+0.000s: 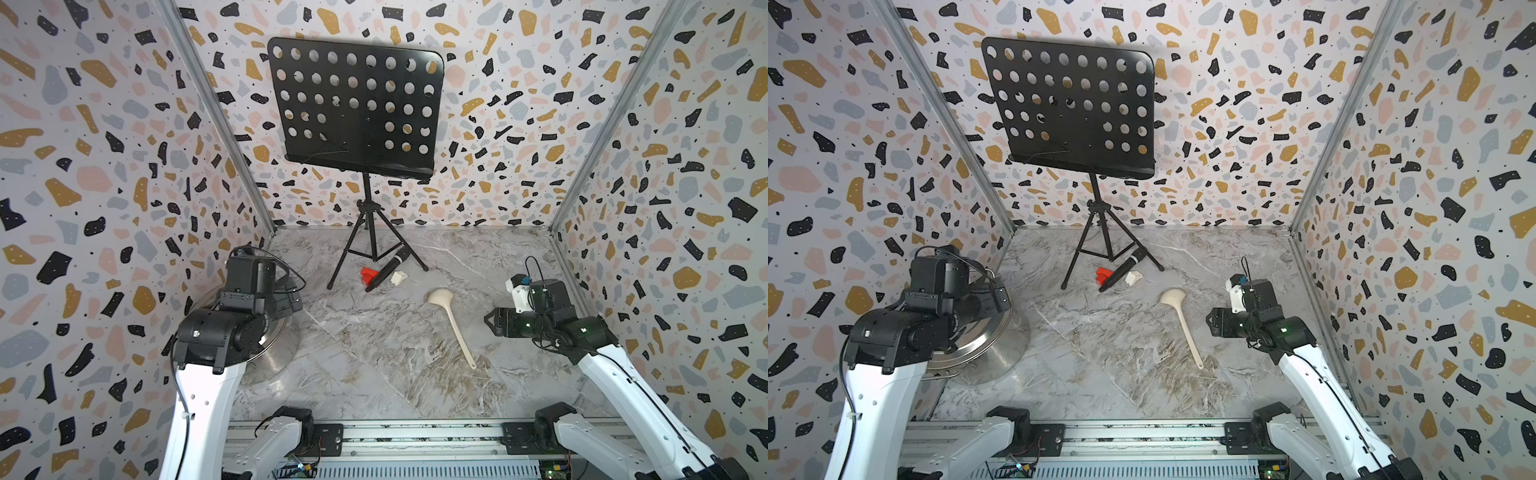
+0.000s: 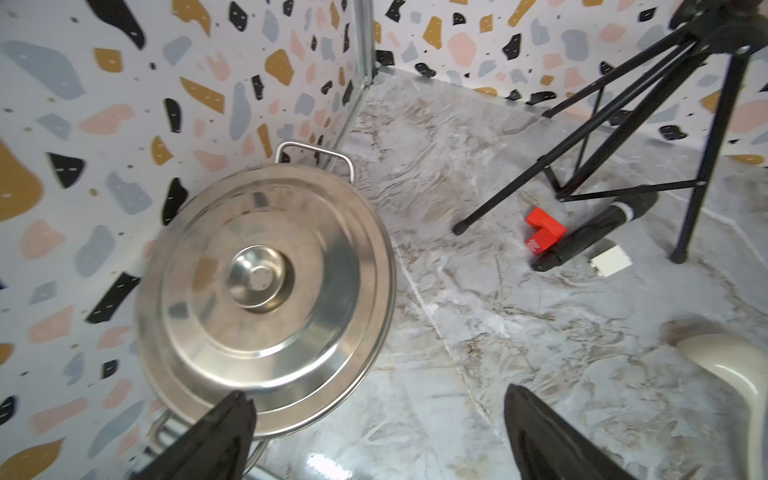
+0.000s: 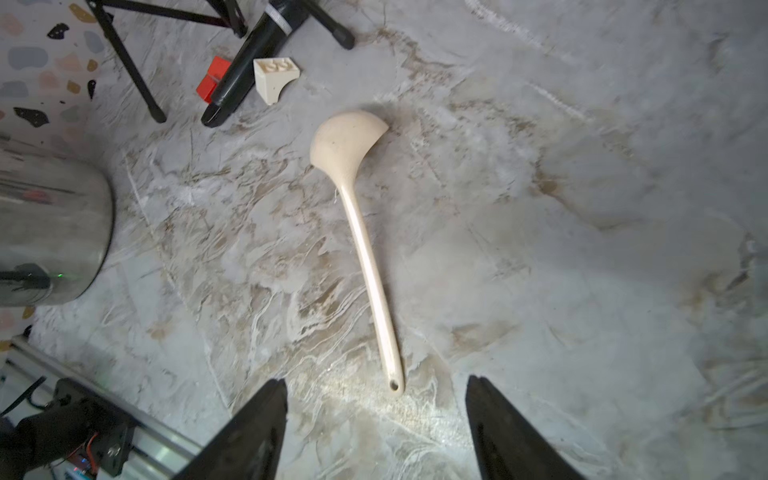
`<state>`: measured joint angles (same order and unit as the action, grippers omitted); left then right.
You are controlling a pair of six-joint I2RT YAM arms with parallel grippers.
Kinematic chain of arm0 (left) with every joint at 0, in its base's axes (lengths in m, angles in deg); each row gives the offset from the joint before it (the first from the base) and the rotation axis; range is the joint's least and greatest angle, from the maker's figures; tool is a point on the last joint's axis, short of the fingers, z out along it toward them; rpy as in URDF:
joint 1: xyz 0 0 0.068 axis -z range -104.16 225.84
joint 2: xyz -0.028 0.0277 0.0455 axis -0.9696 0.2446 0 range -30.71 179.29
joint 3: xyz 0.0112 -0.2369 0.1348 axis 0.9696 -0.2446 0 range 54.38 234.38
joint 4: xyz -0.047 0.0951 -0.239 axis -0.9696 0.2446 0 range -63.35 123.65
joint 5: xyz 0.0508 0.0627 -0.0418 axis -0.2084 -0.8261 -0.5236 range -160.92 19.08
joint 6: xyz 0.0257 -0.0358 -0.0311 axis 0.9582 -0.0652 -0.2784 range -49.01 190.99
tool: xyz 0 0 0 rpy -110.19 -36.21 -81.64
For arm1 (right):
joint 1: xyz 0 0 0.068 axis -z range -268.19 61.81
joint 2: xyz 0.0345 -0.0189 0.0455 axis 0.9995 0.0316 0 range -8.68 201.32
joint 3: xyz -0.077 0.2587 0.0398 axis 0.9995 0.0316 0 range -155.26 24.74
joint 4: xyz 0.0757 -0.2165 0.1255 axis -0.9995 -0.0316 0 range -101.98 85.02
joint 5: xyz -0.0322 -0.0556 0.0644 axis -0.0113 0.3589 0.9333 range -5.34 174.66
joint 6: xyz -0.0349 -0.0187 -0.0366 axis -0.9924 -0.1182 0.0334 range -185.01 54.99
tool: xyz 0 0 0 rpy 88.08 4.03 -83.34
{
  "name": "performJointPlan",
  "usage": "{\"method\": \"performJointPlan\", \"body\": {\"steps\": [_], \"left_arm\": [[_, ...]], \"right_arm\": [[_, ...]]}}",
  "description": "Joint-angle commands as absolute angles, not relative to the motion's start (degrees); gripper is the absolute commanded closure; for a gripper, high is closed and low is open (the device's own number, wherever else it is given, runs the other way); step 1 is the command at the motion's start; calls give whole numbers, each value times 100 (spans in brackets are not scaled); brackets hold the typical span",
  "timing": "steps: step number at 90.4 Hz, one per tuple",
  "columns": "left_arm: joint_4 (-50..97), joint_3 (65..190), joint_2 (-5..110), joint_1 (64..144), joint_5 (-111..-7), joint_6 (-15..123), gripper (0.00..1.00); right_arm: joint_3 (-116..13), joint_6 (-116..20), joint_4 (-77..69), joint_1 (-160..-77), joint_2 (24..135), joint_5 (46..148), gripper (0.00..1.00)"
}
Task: Stir the soup with a spoon
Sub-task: Move the pan to the center of the board.
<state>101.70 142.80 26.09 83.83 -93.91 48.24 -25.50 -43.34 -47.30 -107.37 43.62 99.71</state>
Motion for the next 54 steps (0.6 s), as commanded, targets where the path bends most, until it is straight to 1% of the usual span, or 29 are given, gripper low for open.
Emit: {"method": "performJointPlan", "body": {"steps": [1, 11, 19, 33, 43, 54], "left_arm": [[10866, 14657, 2890, 8375, -10011, 4641, 3], [11121, 15067, 3118, 8371, -10429, 4524, 0], [11315, 15191, 3220, 8331, -10808, 4144, 0], [11190, 14875, 3008, 8233, -10667, 3346, 0], [11383, 14451, 2625, 8208, -10805, 2462, 0], [11524, 13932, 1836, 8202, -11204, 1582, 5]], "right_arm": [[-2710, -4444, -5204, -10842, 4331, 10451, 27], [-2747, -4550, -5335, -10925, 4357, 10570, 27], [-2687, -4599, -5379, -10934, 4353, 10679, 27], [-2624, -4685, -5532, -10959, 4489, 10831, 29], [-2689, -4874, -5693, -10972, 4691, 10828, 29], [-2822, -5068, -5890, -10977, 4991, 10742, 30]]}}
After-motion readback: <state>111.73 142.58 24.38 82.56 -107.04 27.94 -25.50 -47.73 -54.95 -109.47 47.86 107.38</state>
